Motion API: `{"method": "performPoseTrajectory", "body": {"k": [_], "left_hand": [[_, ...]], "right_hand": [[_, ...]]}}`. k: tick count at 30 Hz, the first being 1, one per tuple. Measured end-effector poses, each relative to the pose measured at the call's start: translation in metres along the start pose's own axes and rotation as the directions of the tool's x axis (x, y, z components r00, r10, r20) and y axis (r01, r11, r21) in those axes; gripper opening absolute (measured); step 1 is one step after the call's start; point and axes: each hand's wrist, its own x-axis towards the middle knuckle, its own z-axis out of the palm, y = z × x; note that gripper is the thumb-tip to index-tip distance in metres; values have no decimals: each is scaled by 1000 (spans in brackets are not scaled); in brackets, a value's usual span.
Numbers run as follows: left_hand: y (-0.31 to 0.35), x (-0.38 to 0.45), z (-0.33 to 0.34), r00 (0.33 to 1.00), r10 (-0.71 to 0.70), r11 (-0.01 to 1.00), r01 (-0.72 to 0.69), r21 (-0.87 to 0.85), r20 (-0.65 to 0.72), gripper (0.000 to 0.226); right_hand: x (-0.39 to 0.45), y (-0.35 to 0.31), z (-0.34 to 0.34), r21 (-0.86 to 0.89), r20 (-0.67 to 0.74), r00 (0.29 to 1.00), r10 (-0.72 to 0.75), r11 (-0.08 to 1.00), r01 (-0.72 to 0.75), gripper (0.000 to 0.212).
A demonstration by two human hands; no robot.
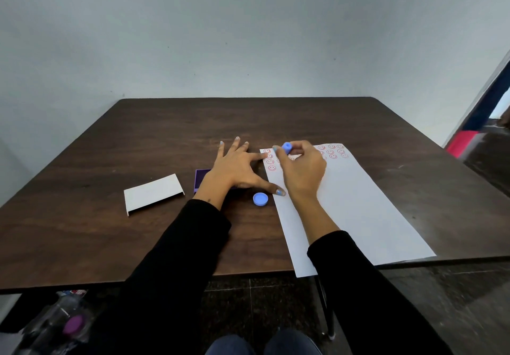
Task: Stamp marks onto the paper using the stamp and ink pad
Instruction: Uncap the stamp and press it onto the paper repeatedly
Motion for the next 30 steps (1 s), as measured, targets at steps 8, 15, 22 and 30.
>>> {"method": "performPoseTrajectory", "body": {"k": [8, 15, 22, 30], "left_hand": [[3, -1, -3, 1000, -10, 1000, 10, 26, 13, 112], [4, -14, -10, 993, -15, 994, 2, -110, -117, 96], [1, -67, -13, 990, 66, 940, -103, -326, -121, 56], [6, -91, 0, 977, 81, 963, -128, -236, -198, 39]], "right_hand": [[6, -2, 1, 211, -146, 983, 111, 974, -78, 27], [9, 1, 1, 218, -135, 981, 139, 970, -108, 26], [9, 1, 0, 235, -100, 981, 164, 962, -137, 28], [7, 0, -1, 217, -63, 988, 144, 968, -127, 26]]}}
